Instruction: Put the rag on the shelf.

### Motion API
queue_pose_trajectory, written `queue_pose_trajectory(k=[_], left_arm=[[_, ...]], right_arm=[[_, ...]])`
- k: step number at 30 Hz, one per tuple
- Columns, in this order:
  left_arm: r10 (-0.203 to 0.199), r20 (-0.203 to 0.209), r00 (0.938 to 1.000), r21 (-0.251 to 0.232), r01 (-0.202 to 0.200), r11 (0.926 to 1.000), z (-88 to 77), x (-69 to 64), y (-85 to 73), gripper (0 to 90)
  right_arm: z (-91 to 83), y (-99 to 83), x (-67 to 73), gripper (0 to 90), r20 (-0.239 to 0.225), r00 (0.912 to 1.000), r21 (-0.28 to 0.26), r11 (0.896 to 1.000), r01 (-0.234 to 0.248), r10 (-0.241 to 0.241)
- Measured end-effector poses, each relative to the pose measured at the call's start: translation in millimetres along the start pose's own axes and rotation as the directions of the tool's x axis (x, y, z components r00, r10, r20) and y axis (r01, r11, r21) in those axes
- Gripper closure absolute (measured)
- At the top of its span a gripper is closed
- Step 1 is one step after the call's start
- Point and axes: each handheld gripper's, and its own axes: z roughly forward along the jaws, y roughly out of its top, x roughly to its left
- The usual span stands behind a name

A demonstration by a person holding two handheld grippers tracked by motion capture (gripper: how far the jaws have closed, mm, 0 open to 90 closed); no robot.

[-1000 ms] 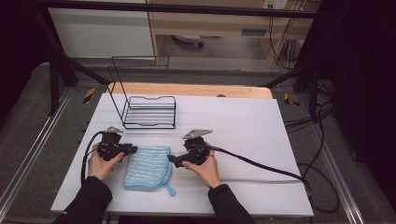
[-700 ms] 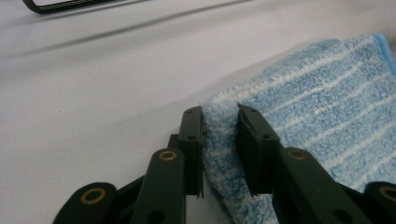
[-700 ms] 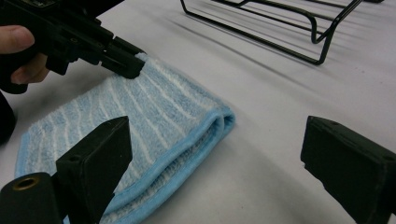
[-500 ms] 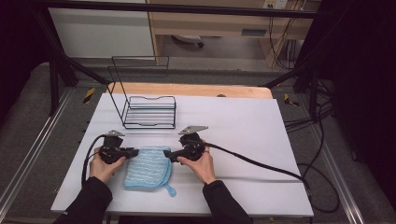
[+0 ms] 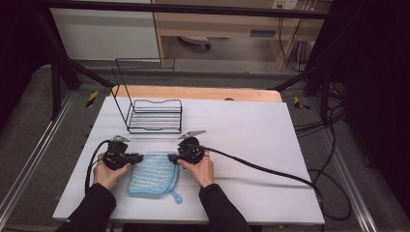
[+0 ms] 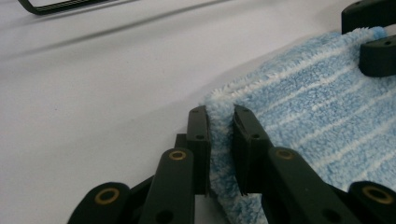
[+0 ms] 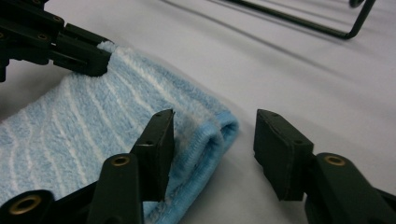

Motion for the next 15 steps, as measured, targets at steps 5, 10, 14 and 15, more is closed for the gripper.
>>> queue_pose_trajectory(k=[5, 10, 14, 15], left_arm=[[0.003, -0.001, 1.0000, -0.001, -0.003, 1.0000, -0.1, -0.3, -0.3, 77.9], [0.006, 0.003, 1.0000, -0.004, -0.006, 1.0000, 0.1, 0.5, -0.7, 77.9], [0.011, 0.002, 0.9999, -0.007, -0.011, 0.9999, 0.2, 0.1, -1.0, 77.8], [0.011, 0.002, 0.9999, -0.007, -0.011, 0.9999, 0.2, 0.1, -1.0, 77.9]], right_arm=[[4.2, -2.8, 1.3, 57.2, -0.021, 0.9991, 0.012, 0.999, -0.035, 0.036], [5.0, -4.9, 3.5, 62.3, -0.037, 0.9976, 0.015, 0.998, -0.059, 0.059], [5.7, -5.6, 4.5, 70.7, -0.065, 0.9941, 0.028, 0.996, -0.085, 0.087], [6.4, -5.9, 4.6, 72.2, -0.073, 0.9927, 0.030, 0.995, -0.094, 0.096]])
